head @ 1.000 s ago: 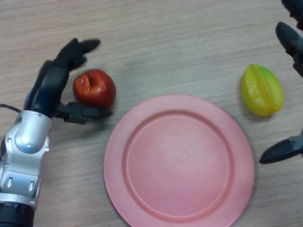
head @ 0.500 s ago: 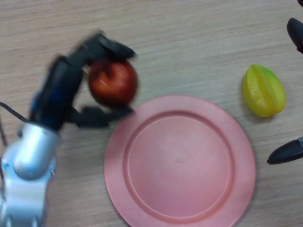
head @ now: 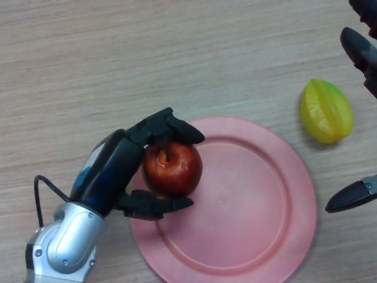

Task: Pick up the red apple and place it on the plate

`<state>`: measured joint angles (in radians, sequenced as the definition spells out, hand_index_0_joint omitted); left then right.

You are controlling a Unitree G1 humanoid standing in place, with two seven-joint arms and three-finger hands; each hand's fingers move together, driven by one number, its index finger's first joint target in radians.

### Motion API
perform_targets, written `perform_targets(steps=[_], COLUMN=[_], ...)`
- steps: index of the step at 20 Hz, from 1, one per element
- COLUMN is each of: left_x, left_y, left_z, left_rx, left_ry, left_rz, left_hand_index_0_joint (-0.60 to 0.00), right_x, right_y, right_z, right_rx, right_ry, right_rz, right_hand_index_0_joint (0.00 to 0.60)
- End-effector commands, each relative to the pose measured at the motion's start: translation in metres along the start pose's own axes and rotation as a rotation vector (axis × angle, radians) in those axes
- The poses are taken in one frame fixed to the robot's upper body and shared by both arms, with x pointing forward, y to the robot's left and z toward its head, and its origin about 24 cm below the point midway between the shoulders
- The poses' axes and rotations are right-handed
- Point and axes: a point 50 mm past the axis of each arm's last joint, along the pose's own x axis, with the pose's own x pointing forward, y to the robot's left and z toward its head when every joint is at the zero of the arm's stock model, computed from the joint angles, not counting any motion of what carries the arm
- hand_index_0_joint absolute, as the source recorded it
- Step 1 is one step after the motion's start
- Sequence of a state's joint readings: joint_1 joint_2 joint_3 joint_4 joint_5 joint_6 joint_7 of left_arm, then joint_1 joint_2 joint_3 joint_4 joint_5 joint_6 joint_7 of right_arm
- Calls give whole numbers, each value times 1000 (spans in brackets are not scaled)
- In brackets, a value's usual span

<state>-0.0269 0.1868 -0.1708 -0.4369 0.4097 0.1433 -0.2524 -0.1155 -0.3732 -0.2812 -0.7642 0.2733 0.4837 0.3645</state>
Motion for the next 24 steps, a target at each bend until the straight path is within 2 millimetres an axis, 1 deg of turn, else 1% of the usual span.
perform_targets(steps=[1,2,3,4,5,6,7,8,9,11,12,13,15,17,19,24], left_x=[0,-1,-3,-3,-6,-7,-10,-14,-20,-33,-37,-46,-56,-63,-64,-61], left_y=[6,6,13,18,33,41,58,70,90,112,116,124,123,122,119,118], left_z=[29,32,42,44,50,52,55,57,56,50,46,39,30,27,26,37], left_rx=[19,21,45,53,47,48,46,17,-26,-108,-128,-198,-286,-326,-344,-305], left_ry=[-149,-149,-152,-165,-190,-207,-223,-231,-233,-245,-254,-284,-271,-268,-247,-270], left_rz=[10,-5,-24,-12,17,39,66,104,170,256,289,365,394,409,411,397], left_hand_index_0_joint=[-249,-149,-1,0,0,0,0,0,0,0,0,0,0,0,0,0], right_x=[-7,-7,-7,-7,-6,-6,-5,-4,-3,0,0,1,1,1,-1,-3], right_y=[-11,-11,-11,-11,-11,-11,-10,-9,-7,-2,-1,1,2,3,3,2], right_z=[30,30,29,29,29,29,29,28,28,26,26,25,24,24,25,27], right_rx=[-124,-126,-134,-131,-130,-131,-135,-127,-117,-110,-109,-106,-103,-103,-94,-86], right_ry=[-174,-173,-172,-172,-173,-173,-174,-174,-174,-164,-161,-155,-151,-151,-157,-160], right_rz=[-41,-43,-48,-49,-48,-47,-49,-50,-49,-37,-34,-28,-24,-22,-28,-35], right_hand_index_0_joint=[0,0,0,0,0,0,0,0,0,0,0,0,0,0,0,0])
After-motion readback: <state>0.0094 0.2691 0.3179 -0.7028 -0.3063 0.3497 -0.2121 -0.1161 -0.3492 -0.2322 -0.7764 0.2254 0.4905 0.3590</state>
